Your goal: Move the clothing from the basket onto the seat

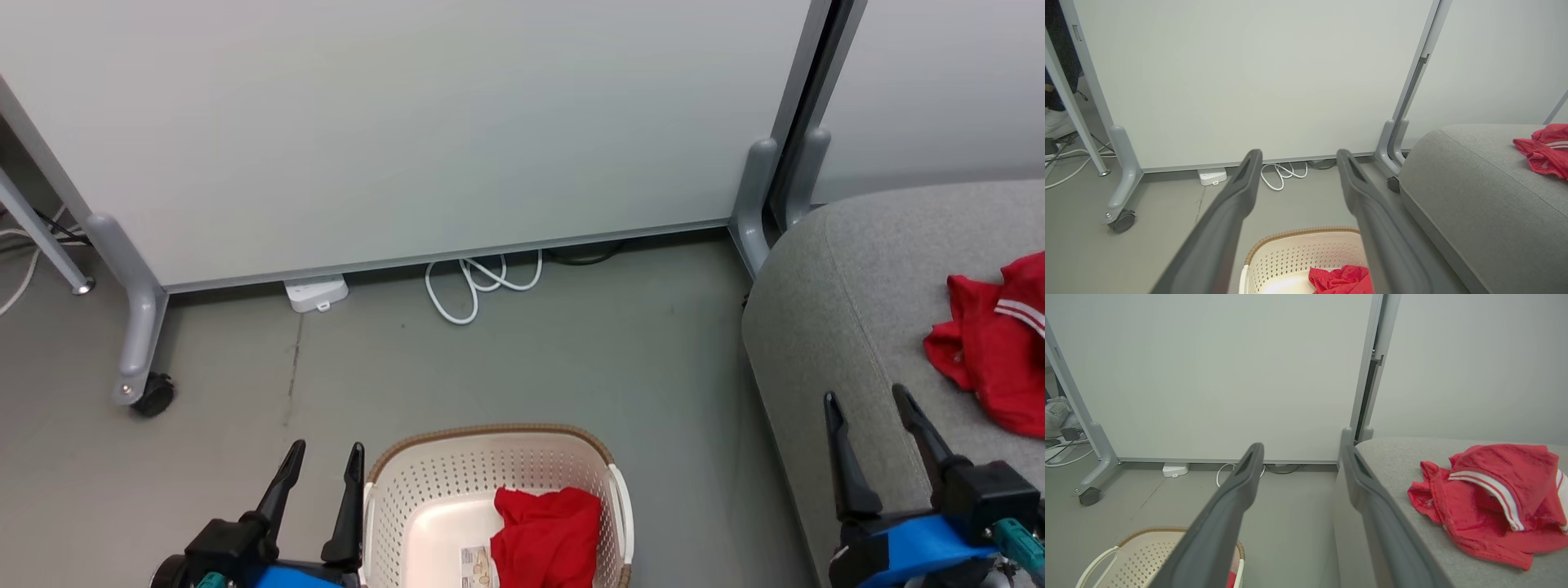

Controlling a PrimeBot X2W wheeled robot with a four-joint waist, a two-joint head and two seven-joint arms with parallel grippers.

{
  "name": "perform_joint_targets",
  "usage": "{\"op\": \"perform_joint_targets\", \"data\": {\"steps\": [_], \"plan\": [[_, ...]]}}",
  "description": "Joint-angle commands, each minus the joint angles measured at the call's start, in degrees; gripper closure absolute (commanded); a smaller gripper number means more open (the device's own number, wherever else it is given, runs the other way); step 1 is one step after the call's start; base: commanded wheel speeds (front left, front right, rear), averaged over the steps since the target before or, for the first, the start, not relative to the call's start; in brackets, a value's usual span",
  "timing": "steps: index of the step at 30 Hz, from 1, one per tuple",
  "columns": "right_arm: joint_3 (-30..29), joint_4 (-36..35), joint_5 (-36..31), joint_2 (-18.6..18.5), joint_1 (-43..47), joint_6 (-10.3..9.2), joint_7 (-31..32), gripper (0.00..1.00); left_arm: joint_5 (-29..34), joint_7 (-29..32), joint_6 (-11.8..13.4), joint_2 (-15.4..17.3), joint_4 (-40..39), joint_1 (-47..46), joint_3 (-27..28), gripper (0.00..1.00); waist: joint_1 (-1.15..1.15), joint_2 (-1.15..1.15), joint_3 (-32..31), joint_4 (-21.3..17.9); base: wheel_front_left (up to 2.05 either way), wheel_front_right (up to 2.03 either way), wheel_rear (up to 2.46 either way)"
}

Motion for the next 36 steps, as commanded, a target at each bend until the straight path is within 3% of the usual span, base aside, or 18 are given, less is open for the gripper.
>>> {"op": "perform_joint_targets", "data": {"steps": [1,18,36], "plan": [[0.3,-0.8,0.5,-0.1,-1.8,-0.06,-0.1,0.0,0.1,-0.2,-0.2,0.1,0.0,-1.4,-0.5,0.0,0.0,0.0,2.6,-0.8,0.0,0.0,0.0],[7.1,-2.1,1.5,0.5,-20.6,-0.06,-3.8,0.0,0.2,-0.2,-0.2,1.6,10.3,-20.6,-9.9,0.0,0.0,0.0,29.6,-9.4,0.0,0.0,0.0],[13.4,2.7,6.8,1.2,-31.2,-0.06,-10.3,0.0,0.9,-0.2,-0.2,9.1,27.8,-33.6,-15.8,0.0,0.0,0.0,47.3,-22.2,0.0,0.0,0.0]]}}
